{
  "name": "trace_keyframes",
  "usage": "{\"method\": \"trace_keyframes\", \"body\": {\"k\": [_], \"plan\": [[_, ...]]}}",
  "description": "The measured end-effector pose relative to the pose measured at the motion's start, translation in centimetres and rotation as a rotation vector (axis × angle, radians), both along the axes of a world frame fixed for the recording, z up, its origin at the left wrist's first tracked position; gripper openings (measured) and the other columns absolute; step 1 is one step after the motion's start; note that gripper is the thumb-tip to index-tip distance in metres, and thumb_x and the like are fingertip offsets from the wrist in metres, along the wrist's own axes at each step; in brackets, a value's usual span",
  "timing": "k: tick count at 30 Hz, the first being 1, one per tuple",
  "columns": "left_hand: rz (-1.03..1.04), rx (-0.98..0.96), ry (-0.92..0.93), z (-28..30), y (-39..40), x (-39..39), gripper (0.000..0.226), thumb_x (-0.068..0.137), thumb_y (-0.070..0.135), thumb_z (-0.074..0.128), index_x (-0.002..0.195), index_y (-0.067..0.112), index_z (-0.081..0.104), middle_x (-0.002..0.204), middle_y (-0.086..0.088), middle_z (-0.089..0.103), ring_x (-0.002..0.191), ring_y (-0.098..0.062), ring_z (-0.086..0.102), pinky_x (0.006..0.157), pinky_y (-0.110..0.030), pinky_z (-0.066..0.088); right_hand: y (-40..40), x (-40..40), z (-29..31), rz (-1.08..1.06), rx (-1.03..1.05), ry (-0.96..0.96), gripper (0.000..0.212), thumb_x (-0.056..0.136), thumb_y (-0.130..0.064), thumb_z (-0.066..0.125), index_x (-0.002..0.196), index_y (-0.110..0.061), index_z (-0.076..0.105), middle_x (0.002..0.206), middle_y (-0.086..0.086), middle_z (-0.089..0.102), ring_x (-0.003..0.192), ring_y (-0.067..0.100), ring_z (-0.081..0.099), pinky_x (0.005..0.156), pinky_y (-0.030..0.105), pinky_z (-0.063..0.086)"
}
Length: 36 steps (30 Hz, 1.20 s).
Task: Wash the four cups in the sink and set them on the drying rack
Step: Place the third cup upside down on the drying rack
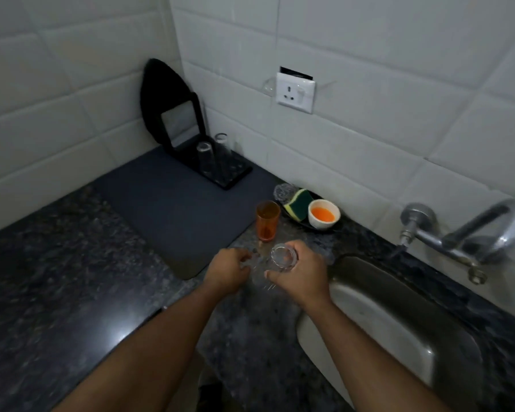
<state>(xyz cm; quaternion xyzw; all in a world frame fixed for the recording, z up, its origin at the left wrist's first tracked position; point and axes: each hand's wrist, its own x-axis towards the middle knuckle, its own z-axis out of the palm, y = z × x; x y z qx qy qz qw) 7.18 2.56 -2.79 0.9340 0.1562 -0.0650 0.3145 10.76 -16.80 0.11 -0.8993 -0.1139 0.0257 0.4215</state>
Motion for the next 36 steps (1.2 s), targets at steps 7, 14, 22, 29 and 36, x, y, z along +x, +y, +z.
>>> {"method": "trace_keyframes", "body": {"k": [7,14,22,29,36], "plan": [[0.031,0.045,0.002,-0.3,11.9,5.4,0.027,0.089,0.02,0.062,0.111,0.012,0.076,0.106,-0.01,0.078,0.098,-0.032,0.072,0.084,-0.042,0.059,12.6,5.3,-0.5,0.035,0.027,-0.031,0.055,0.052,-0.038,0.097,0.098,-0.025,0.069,0.086,-0.01,0.074,0.077,0.008,0.069,0.068,0.025,0.057],[0.021,0.071,0.061,-1.8,21.1,13.6,0.033,0.087,0.03,0.07,0.117,0.016,0.069,0.117,-0.008,0.071,0.107,-0.028,0.069,0.086,-0.039,0.058,22.5,13.1,-1.0,-0.022,0.019,-0.05,0.056,0.056,-0.032,0.099,0.103,-0.024,0.07,0.089,-0.008,0.075,0.078,0.009,0.071,0.07,0.027,0.061],[-0.083,0.264,0.241,-5.4,26.2,21.2,0.103,0.084,0.047,0.083,0.164,0.013,0.027,0.171,-0.018,0.018,0.159,-0.035,0.016,0.122,-0.055,0.034,28.6,22.3,-1.0,-0.055,0.032,-0.11,0.056,0.057,-0.024,0.099,0.105,-0.016,0.07,0.085,-0.006,0.07,0.077,0.012,0.067,0.068,0.014,0.048],[-0.115,0.279,0.36,-7.7,26.6,22.9,0.118,0.082,0.049,0.084,0.169,0.019,0.009,0.176,-0.016,-0.005,0.162,-0.034,-0.004,0.124,-0.063,0.022,31.4,27.2,-1.6,-0.024,-0.023,-0.108,0.05,0.058,-0.023,0.094,0.101,-0.019,0.068,0.087,-0.004,0.074,0.079,0.017,0.07,0.071,0.033,0.061],[-0.121,0.264,0.377,-8.0,26.7,23.0,0.118,0.084,0.046,0.083,0.169,0.018,0.006,0.175,-0.017,-0.01,0.162,-0.035,-0.01,0.125,-0.065,0.017,32.8,28.5,-2.5,0.029,-0.134,-0.094,0.047,0.062,-0.022,0.09,0.102,-0.016,0.068,0.086,-0.001,0.072,0.077,0.02,0.069,0.07,0.036,0.061]]}}
